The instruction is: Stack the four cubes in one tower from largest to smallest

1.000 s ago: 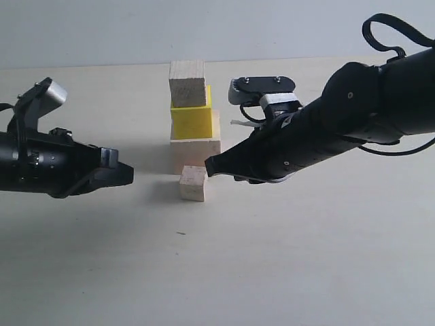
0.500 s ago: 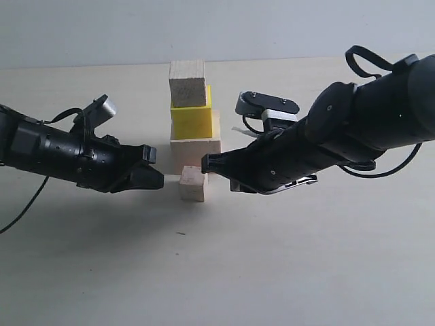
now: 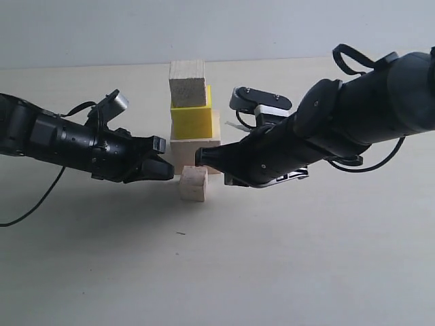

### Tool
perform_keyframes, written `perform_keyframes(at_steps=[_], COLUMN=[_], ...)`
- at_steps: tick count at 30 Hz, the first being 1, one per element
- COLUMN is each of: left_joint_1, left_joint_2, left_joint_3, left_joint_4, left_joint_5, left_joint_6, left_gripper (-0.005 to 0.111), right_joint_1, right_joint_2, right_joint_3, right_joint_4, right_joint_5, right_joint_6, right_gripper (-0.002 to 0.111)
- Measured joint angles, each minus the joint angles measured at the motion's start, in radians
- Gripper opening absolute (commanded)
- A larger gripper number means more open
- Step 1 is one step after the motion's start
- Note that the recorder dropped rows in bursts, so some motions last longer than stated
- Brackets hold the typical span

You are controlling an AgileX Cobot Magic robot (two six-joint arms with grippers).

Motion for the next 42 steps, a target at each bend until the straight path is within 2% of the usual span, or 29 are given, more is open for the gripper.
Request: perform_keyframes(at_steps=[3, 11, 21, 26, 42], left_joint_1=[0.000, 0.000, -0.006, -0.056, -0.059], left_joint_2=[0.000, 0.000, 0.000, 0.000, 0.000], left_joint_3=[-0.002, -0.004, -0.004, -0.004, -0.004], left_joint_4=[-0.002, 0.002, 0.012, 0.016, 0.017], left_joint_5=[-0.002, -0.010, -0.012, -0.046, -0.048], left_joint_6=[0.000, 0.000, 0.000, 0.000, -0.010], left_gripper=[0.000, 0.000, 0.000, 0.000, 0.000], right_joint_1=[0.005, 0.097, 0.101, 0.101, 0.101], right_joint_2=[0.020, 0.030, 0.036, 0.036, 0.036], right_joint_3=[0.000, 0.000, 0.000, 0.000, 0.000], right_joint_4=[0.000, 0.000, 0.002, 0.004, 0.004], right_joint_5=[-0.003, -0.071, -0.102, -0.106, -0.105], right_joint_6=[-0.004, -0.011, -0.011, -0.011, -0.038], right_gripper=[0.000, 0.000, 0.000, 0.000, 0.000])
